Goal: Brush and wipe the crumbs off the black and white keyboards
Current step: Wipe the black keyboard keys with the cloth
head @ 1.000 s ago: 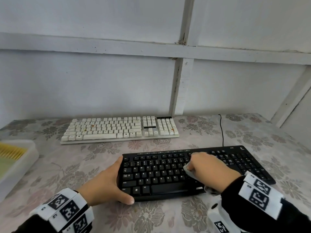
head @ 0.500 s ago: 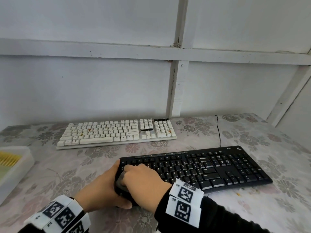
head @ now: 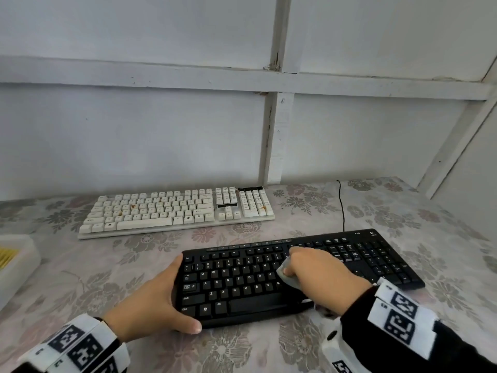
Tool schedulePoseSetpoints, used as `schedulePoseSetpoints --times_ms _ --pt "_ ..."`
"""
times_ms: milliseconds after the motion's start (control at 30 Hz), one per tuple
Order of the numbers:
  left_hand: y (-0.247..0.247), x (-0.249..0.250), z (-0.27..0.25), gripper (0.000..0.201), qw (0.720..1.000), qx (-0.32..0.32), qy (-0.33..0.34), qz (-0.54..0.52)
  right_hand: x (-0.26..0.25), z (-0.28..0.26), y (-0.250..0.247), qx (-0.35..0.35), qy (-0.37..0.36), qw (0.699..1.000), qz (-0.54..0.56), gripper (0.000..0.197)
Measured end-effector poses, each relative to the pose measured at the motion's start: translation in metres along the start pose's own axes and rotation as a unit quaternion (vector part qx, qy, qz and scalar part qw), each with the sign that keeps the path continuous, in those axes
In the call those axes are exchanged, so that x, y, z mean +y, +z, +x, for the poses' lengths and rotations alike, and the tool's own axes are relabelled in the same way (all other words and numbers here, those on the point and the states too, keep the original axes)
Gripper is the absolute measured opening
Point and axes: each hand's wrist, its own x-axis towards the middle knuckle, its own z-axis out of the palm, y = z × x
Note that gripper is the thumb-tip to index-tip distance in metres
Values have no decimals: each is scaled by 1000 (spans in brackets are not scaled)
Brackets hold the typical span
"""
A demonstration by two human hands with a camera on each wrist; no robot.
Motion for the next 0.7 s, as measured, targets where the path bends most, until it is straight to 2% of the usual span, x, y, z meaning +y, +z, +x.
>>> schedulePoseSetpoints --times_ms 100,200,300,500,600,633,700 --pt "0 -1 0 111 1000 -5 -1 11 5 -2 3 54 -30 998 -13 12" --pt "0 -2 0 119 1000 -5 -8 16 13 -9 16 58 -54 997 -21 22" --pt "1 -2 1 109 1000 -1 -6 10 31 -15 16 63 -16 997 -44 20" --pt "0 -1 0 103 1000 4 -5 8 83 -30 13 52 132 990 -10 18" --pt "0 1 -1 100 1000 3 -7 6 100 -36 2 34 180 983 -20 16" --pt "0 1 -1 101 1000 2 -7 7 102 -36 -2 32 193 980 -27 19" --pt "0 0 -1 103 1000 1 -6 9 99 -34 -7 50 175 983 -32 29"
